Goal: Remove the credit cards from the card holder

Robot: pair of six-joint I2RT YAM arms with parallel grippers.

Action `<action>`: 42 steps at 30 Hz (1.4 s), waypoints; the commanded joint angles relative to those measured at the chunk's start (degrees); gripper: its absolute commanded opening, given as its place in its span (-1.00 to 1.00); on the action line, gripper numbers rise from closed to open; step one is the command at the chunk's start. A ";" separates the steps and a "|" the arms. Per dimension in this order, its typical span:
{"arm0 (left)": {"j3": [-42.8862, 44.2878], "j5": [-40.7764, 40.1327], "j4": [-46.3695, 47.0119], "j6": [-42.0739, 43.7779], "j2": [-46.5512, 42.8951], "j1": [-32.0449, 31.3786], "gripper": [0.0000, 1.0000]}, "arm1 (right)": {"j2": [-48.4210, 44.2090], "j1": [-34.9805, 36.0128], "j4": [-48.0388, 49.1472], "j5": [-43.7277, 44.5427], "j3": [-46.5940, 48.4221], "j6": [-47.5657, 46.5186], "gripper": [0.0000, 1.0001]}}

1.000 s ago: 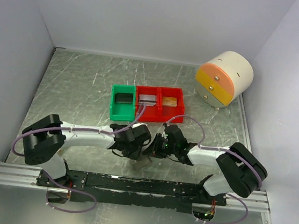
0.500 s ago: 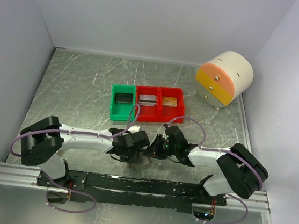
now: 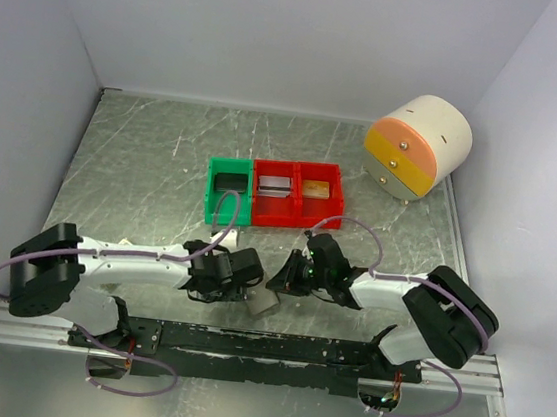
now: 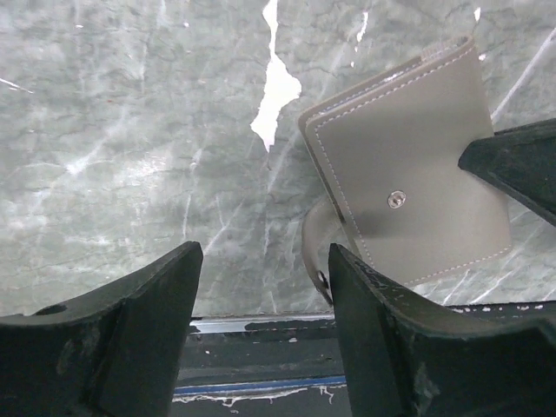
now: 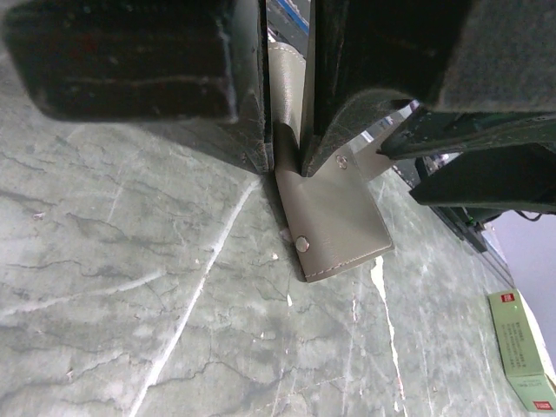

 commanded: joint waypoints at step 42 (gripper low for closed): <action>-0.37 -1.99 5.32 8.00 -13.59 1.10 -0.86 | -5.35 -0.15 -26.42 10.96 12.60 -14.70 0.13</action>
